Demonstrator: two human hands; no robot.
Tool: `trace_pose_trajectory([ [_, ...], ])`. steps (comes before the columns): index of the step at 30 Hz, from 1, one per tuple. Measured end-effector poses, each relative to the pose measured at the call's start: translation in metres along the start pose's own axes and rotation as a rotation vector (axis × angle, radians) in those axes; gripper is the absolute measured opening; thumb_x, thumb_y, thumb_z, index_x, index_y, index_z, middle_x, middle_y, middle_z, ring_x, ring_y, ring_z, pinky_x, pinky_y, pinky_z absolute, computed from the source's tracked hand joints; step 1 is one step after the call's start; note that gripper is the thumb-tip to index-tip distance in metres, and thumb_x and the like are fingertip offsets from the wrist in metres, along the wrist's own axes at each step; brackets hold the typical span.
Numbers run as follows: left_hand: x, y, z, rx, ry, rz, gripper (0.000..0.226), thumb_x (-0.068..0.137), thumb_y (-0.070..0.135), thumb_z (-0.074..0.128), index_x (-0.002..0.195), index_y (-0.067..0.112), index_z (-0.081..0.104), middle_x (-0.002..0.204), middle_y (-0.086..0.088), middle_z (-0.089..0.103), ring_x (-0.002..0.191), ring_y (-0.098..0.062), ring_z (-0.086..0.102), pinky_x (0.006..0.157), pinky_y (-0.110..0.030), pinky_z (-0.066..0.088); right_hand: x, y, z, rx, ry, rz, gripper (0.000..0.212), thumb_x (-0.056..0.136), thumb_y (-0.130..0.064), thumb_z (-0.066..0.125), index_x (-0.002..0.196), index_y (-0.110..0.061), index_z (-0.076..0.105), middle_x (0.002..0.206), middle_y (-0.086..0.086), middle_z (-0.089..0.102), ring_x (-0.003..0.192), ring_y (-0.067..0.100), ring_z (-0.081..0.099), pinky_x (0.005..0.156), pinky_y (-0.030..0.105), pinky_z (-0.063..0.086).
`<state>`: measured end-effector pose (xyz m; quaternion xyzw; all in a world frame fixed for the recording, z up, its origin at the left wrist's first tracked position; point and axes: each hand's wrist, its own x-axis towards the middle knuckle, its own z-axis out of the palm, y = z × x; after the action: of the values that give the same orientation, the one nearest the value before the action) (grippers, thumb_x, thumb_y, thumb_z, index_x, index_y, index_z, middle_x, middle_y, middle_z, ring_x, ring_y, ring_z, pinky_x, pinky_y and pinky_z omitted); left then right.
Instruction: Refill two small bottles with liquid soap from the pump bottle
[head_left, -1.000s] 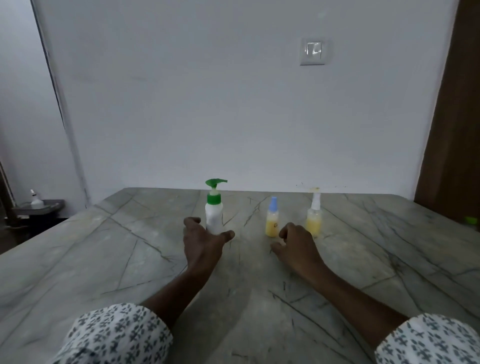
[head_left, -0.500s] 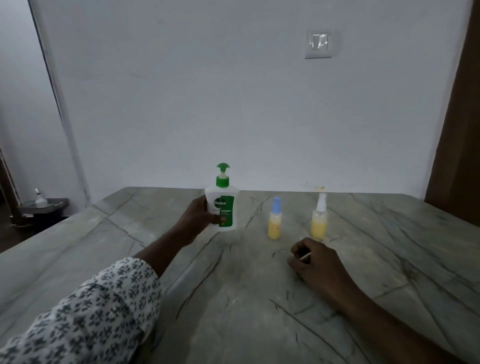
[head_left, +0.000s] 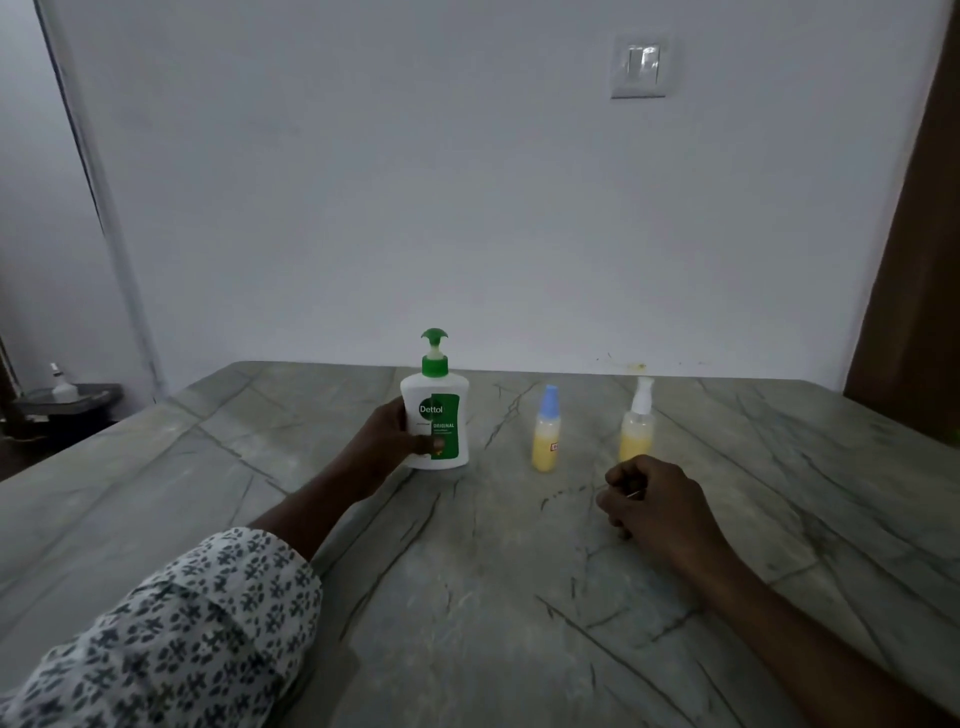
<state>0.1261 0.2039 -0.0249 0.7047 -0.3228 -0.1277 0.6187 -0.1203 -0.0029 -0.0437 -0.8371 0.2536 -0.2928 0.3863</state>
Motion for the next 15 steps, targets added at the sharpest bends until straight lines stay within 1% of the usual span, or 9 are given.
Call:
trace_pose_trajectory([
  [2, 0.0034, -0.0032, 0.0014, -0.009, -0.015, -0.01, 0.047, 0.073, -0.012, 0.071, 0.113, 0.012, 0.061, 0.107, -0.005, 0.072, 0.1, -0.02, 0.068, 0.086, -0.038, 0.053, 0.0001, 0.0001, 0.0004, 0.005, 0.001, -0.002, 0.014, 0.084, -0.018, 0.074, 0.094, -0.017, 0.064, 0.084, 0.001, 0.069, 0.068, 0.013, 0.068, 0.051, 0.014, 0.047],
  [5, 0.0057, -0.0033, 0.0023, -0.003, -0.047, -0.044, 0.041, 0.078, -0.012, 0.068, 0.105, 0.018, 0.061, 0.092, 0.008, 0.075, 0.088, -0.007, 0.07, 0.072, -0.023, 0.054, -0.001, 0.001, -0.0002, 0.016, 0.003, -0.003, 0.014, 0.083, -0.017, 0.074, 0.093, -0.017, 0.065, 0.085, 0.001, 0.069, 0.07, 0.014, 0.068, 0.053, 0.017, 0.049],
  [7, 0.0063, -0.0029, 0.002, 0.014, -0.066, -0.063, 0.04, 0.079, -0.01, 0.067, 0.104, 0.02, 0.061, 0.088, 0.013, 0.075, 0.086, -0.004, 0.07, 0.067, -0.018, 0.054, -0.0013, 0.0021, -0.0006, 0.014, -0.001, -0.006, 0.013, 0.083, -0.017, 0.073, 0.092, -0.019, 0.064, 0.084, 0.0, 0.069, 0.071, 0.013, 0.068, 0.055, 0.018, 0.05],
  [8, 0.0074, -0.0038, 0.0014, 0.015, -0.071, -0.062, 0.04, 0.079, -0.01, 0.068, 0.104, 0.02, 0.06, 0.089, 0.013, 0.075, 0.085, -0.003, 0.07, 0.067, -0.018, 0.054, -0.001, 0.0032, -0.0002, 0.014, -0.003, -0.012, 0.012, 0.084, -0.017, 0.073, 0.091, -0.019, 0.064, 0.084, 0.0, 0.069, 0.071, 0.012, 0.068, 0.055, 0.018, 0.05],
  [12, 0.009, -0.0089, -0.0015, -0.007, -0.08, -0.055, 0.05, 0.076, -0.01, 0.071, 0.116, 0.015, 0.057, 0.104, 0.004, 0.073, 0.095, -0.009, 0.07, 0.08, -0.028, 0.056, -0.002, 0.0034, 0.0011, -0.01, -0.001, -0.05, 0.008, 0.087, -0.019, 0.07, 0.09, -0.021, 0.063, 0.083, -0.003, 0.067, 0.073, 0.012, 0.067, 0.064, 0.024, 0.054],
  [13, 0.0074, -0.0092, -0.0012, 0.009, -0.074, -0.044, 0.054, 0.075, -0.01, 0.072, 0.121, 0.014, 0.055, 0.109, 0.002, 0.071, 0.098, -0.011, 0.068, 0.084, -0.03, 0.056, -0.0033, 0.0019, 0.0007, -0.005, 0.002, -0.053, 0.006, 0.089, -0.018, 0.068, 0.09, -0.021, 0.063, 0.082, -0.003, 0.067, 0.072, 0.012, 0.067, 0.063, 0.023, 0.053],
  [15, 0.0044, -0.0064, -0.0015, 0.043, -0.082, -0.048, 0.063, 0.072, -0.008, 0.075, 0.127, 0.012, 0.05, 0.117, -0.002, 0.067, 0.107, -0.018, 0.065, 0.091, -0.036, 0.054, -0.0034, 0.0008, 0.0, -0.01, -0.006, -0.072, 0.003, 0.092, -0.017, 0.064, 0.091, -0.02, 0.062, 0.079, -0.003, 0.067, 0.066, 0.009, 0.066, 0.057, 0.017, 0.048],
])
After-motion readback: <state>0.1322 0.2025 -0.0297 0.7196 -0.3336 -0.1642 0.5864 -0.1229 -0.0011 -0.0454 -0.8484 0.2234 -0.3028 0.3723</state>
